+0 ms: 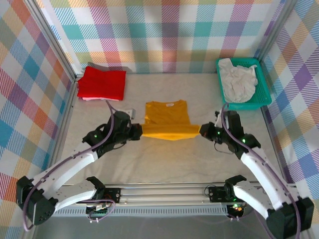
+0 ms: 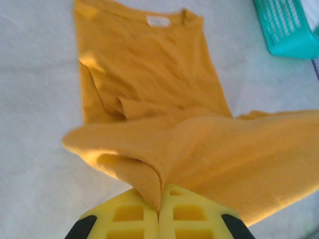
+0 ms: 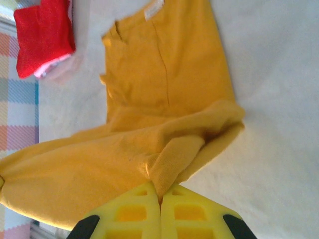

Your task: Fold and stack the t-shirts

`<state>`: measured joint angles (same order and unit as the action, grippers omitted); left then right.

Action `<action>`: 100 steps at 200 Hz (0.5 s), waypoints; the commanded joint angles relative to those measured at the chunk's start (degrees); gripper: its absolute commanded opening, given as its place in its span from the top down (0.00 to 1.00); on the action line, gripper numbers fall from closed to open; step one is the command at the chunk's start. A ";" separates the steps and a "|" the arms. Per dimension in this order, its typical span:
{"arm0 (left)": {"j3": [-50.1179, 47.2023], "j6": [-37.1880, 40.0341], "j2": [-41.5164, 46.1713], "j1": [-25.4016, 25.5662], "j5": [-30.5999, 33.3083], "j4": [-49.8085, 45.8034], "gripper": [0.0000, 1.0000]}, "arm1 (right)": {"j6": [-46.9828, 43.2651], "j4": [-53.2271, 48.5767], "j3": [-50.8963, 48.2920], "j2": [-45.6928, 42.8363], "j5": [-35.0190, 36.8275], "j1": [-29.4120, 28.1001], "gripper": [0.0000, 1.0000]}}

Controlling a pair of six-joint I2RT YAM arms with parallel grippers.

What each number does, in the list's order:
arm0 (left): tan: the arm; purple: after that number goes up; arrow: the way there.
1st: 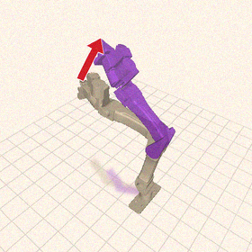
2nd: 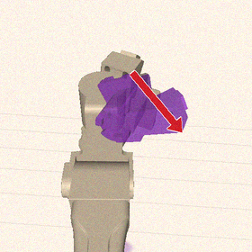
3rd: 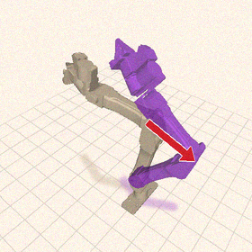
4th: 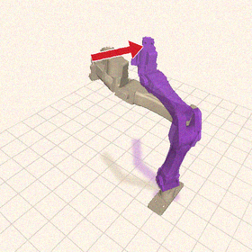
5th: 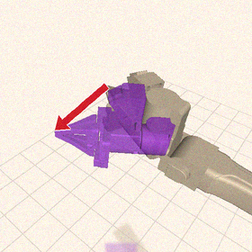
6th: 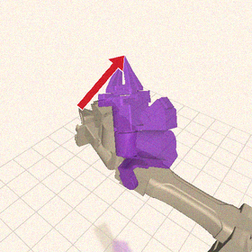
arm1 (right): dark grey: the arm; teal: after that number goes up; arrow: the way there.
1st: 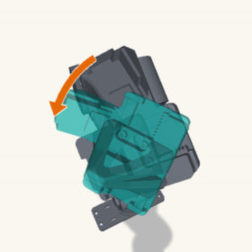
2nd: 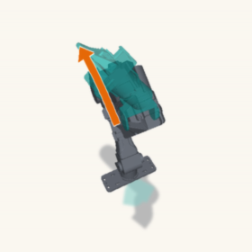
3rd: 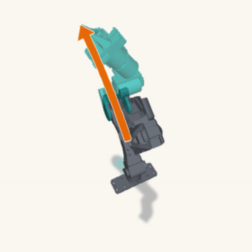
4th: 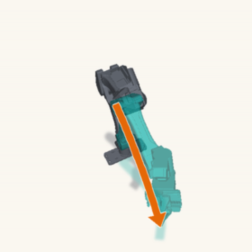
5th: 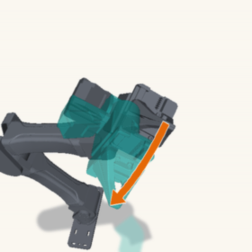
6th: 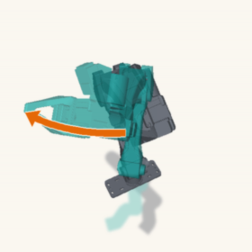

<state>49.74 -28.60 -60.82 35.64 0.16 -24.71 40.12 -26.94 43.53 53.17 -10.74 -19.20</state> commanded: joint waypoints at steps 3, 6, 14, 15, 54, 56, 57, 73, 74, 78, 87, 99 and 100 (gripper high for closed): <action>2.98 4.72 -5.56 -5.55 -0.24 5.36 1.00 | -4.22 6.80 5.82 7.37 5.07 0.61 1.00; 3.33 4.88 -6.31 -6.22 -0.40 5.76 1.00 | -4.58 7.57 6.47 8.65 5.25 0.67 1.00; 4.40 5.66 -8.47 -8.16 -1.97 7.28 1.00 | -5.53 9.70 8.21 11.52 6.29 0.73 1.00; 4.58 5.70 -8.76 -8.41 -2.16 7.52 1.00 | -5.60 9.84 8.45 11.87 6.45 0.82 1.00; 13.62 10.71 -21.78 -13.47 -6.02 9.73 1.00 | -6.50 14.68 14.42 23.74 6.84 3.03 1.00; 13.98 10.86 -22.32 -13.60 -6.11 9.85 1.00 | -6.47 14.89 14.53 24.26 6.65 3.18 1.00; 14.16 10.90 -22.59 -13.63 -6.17 9.90 1.00 | -6.46 14.98 14.68 24.53 6.54 3.24 1.00; 15.91 11.62 -26.43 -14.15 -6.34 10.80 1.00 | -6.44 15.51 16.72 28.21 6.44 3.73 1.00; 16.00 11.67 -26.66 -14.21 -6.37 10.86 1.00 | -6.49 15.56 16.83 28.39 6.44 3.78 1.00; 16.35 11.80 -27.49 -14.34 -6.40 11.02 1.00 | -6.56 15.68 17.32 29.22 6.50 3.80 1.00; 17.32 12.03 -29.50 -14.78 -6.71 10.92 1.00 | -6.47 15.38 18.63 31.07 6.54 3.99 1.00; 18.72 12.29 -31.99 -15.36 -7.20 10.67 1.00 | -6.37 15.45 19.95 33.06 6.62 4.34 1.00; 18.81 12.32 -32.21 -15.39 -7.28 10.66 1.00 | -6.41 15.48 20.03 33.19 6.70 4.34 1.00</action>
<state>65.76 -18.83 -89.27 21.91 -6.39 -14.63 35.05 -13.87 59.99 83.66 -5.98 -15.77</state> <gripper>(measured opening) 0.050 0.043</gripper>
